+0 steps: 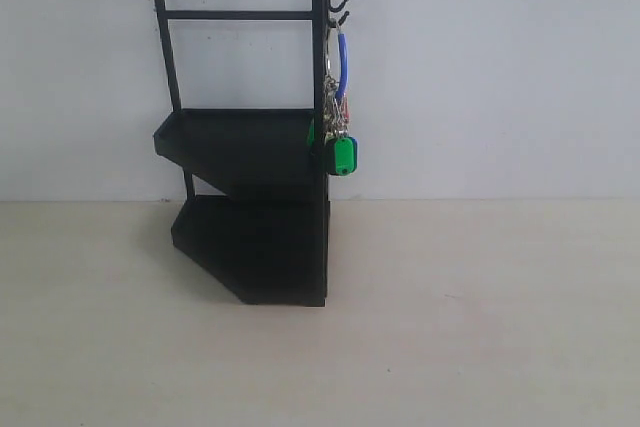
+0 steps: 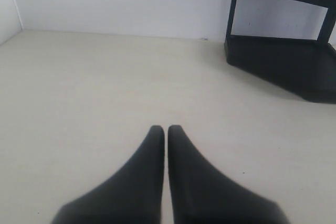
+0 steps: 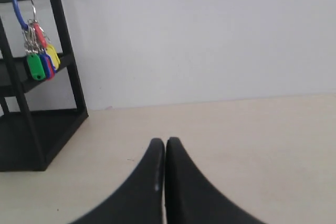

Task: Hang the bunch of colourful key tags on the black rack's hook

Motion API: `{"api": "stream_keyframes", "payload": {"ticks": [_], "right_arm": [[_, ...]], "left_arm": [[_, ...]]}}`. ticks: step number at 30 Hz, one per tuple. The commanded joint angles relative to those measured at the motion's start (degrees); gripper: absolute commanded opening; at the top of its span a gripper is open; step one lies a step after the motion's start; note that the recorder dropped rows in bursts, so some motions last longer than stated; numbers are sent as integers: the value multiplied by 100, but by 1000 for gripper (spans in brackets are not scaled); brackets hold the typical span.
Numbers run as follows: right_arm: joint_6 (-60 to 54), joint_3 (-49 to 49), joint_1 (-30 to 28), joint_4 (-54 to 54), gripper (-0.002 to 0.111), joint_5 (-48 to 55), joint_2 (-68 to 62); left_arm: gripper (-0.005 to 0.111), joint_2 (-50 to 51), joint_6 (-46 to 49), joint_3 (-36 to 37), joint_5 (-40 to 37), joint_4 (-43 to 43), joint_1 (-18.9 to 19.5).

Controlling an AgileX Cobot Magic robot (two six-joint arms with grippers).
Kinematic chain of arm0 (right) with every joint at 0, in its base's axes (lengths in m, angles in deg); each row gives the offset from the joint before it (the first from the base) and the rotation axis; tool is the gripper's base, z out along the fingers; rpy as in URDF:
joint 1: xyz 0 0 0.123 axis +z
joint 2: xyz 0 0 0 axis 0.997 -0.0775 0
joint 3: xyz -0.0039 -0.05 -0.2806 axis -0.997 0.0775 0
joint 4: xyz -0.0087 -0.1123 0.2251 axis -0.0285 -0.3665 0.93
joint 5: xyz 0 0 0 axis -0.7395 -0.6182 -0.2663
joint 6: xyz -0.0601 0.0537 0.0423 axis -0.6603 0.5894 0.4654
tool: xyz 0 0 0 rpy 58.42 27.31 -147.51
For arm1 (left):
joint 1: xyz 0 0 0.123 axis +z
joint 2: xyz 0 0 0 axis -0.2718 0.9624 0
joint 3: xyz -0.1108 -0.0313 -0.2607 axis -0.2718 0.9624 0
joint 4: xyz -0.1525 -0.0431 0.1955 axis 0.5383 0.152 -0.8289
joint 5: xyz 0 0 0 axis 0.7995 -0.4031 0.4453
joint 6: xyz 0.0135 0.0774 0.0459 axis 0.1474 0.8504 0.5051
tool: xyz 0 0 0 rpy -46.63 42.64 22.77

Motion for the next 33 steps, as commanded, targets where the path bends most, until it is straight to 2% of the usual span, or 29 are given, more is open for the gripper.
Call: {"api": "stream_keyframes", "payload": {"ticks": [1, 4, 6, 7, 9, 18, 22, 33], "right_arm": [[51, 25, -26, -30, 0, 230, 37], [51, 25, -26, -30, 0, 266, 37], [-465, 25, -26, 455, 0, 324, 37], [-1770, 25, -26, 1595, 0, 422, 37], [-2979, 25, -26, 2652, 0, 525, 37], [-2927, 25, -150, 2736, 0, 1420, 37], [-2813, 25, -505, 2751, 0, 1420, 37], [-2907, 25, -534, 2739, 0, 1431, 37]], "left_arm": [[4, 20, 2, -14, 42, 40, 19], [4, 20, 2, -14, 42, 40, 19], [4, 20, 2, -14, 42, 40, 19], [4, 20, 2, -14, 42, 40, 19], [4, 20, 2, -14, 42, 40, 19], [4, 20, 2, -14, 42, 40, 19], [4, 20, 2, -14, 42, 40, 19], [4, 20, 2, -14, 42, 40, 19]]}}
